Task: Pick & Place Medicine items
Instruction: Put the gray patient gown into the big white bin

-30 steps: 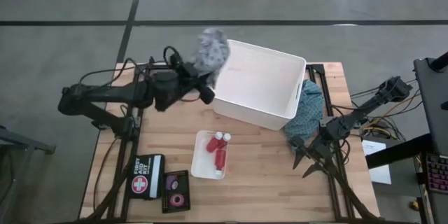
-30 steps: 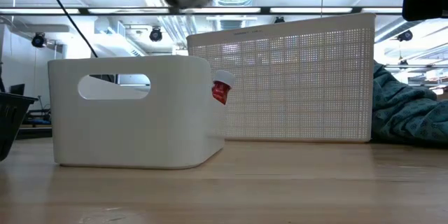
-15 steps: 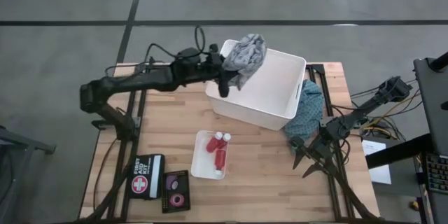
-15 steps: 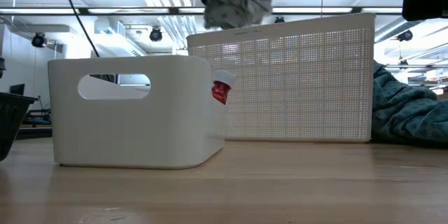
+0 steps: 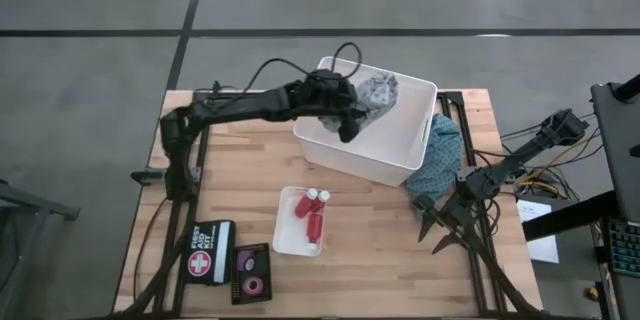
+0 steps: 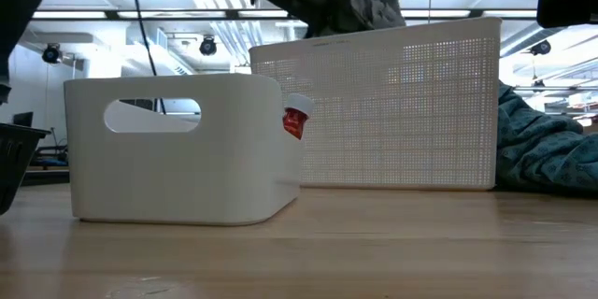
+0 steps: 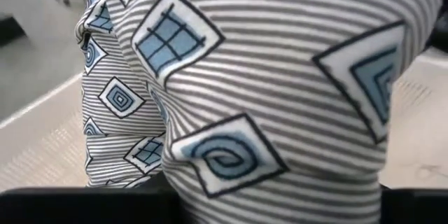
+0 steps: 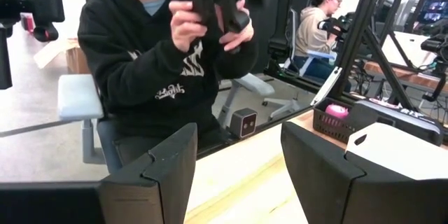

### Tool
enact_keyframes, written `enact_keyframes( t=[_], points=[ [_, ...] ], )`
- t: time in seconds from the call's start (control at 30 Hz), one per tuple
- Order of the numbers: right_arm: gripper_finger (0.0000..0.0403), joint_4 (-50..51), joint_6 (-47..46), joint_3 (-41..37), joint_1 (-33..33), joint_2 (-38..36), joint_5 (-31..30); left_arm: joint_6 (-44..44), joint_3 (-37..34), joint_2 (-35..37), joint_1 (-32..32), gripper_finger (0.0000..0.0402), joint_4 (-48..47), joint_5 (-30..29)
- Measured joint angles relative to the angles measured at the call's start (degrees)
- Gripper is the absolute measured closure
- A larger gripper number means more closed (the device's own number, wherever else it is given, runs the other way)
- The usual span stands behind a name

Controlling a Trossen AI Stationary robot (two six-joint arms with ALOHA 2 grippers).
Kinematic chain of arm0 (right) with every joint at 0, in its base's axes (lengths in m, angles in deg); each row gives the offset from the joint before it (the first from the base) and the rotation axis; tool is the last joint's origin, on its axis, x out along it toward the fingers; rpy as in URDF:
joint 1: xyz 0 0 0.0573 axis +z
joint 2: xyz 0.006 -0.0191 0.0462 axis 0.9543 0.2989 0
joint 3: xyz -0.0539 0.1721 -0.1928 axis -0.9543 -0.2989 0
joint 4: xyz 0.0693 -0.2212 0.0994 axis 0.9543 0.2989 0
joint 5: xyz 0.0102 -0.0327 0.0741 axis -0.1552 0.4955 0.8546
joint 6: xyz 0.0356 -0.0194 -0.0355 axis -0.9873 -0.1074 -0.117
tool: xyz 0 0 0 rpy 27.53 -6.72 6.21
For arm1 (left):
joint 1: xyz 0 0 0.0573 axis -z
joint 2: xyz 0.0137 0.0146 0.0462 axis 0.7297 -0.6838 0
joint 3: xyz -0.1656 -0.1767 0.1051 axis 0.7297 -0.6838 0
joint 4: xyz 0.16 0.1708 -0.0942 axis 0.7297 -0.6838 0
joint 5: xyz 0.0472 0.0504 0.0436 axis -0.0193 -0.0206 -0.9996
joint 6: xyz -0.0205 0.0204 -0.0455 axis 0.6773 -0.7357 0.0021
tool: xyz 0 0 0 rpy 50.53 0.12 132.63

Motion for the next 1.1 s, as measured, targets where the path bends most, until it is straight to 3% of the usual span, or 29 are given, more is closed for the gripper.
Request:
enact_keyframes(
  t=[0.43,1.1],
  points=[
    [0.0197,0.15,0.03,0.01,0.0,-0.01,0.02,1.35,13.65,-8.86,-1.73,0.0268,-22.62,-1.63],
    [0.0197,0.13,-0.11,0.01,0.0,0.02,0.02,4.15,6.1,-9.65,-4.33,0.0267,-23.63,-1.67]
  ],
)
